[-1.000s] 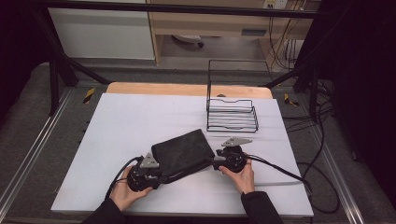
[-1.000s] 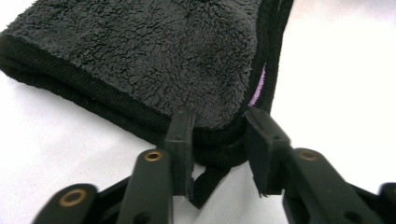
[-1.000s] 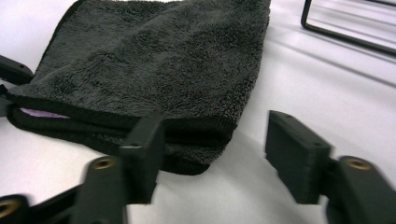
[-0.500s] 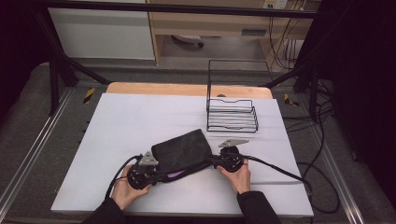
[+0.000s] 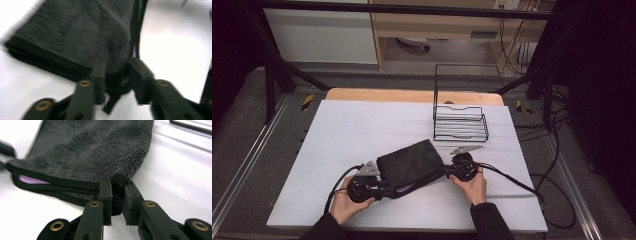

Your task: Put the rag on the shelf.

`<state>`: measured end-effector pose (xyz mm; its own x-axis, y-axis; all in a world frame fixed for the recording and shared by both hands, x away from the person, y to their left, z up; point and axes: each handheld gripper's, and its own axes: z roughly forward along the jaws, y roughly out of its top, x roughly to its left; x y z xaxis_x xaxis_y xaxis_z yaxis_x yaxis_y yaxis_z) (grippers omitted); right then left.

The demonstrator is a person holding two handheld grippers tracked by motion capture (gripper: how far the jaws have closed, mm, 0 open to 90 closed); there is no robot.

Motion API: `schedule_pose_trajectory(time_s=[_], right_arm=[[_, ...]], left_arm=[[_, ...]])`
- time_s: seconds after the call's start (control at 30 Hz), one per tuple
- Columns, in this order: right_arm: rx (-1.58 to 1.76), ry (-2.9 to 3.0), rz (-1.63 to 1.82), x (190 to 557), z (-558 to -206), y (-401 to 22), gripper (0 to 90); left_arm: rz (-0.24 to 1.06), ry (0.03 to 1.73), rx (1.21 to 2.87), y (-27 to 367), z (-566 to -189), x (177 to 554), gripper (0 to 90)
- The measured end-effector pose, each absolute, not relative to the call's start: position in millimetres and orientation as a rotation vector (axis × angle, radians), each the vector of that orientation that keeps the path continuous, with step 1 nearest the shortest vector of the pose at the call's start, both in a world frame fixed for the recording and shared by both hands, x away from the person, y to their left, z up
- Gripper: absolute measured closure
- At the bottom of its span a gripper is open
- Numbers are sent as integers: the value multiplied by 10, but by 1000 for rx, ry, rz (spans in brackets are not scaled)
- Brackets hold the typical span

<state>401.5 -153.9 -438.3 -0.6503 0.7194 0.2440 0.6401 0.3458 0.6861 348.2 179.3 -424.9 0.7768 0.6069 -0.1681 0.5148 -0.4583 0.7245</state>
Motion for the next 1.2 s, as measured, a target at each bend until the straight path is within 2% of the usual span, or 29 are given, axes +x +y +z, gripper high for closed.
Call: schedule_pose_trajectory(time_s=[0.07,0.2,0.3,0.4,0.5,0.63,0.77,0.9,1.03,1.1,1.2], right_arm=[[1247,2499,1160,4024,-4425,-1526,747],[1210,2456,1173,4008,-4370,-1560,521],[1179,2400,1220,3997,-4294,-1606,436],[1186,2375,1218,4029,-4298,-1606,416],[1207,2373,1183,4080,-4376,-1566,428],[1232,2395,1157,4099,-4455,-1525,458],[1258,2401,1144,4092,-4476,-1515,471],[1295,2418,1136,4081,-4496,-1504,490],[1306,2438,1139,4045,-4503,-1495,554],[1311,2458,1159,4039,-4502,-1494,659],[1318,2470,1195,4044,-4506,-1497,752]], left_arm=[[186,854,2126,1876,-4173,3525,561],[305,919,2083,2056,-4045,3701,456],[336,963,2091,2097,-4046,3864,410],[334,999,2131,2052,-4124,4063,394],[334,1029,2163,1993,-4238,4223,409],[286,1040,2180,1954,-4379,4349,477],[244,1022,2180,1958,-4402,4360,582],[229,1019,2189,1952,-4405,4358,626],[214,1027,2188,1956,-4384,4353,727],[218,1028,2194,1949,-4376,4349,770],[212,1036,2188,1941,-4371,4343,793]])
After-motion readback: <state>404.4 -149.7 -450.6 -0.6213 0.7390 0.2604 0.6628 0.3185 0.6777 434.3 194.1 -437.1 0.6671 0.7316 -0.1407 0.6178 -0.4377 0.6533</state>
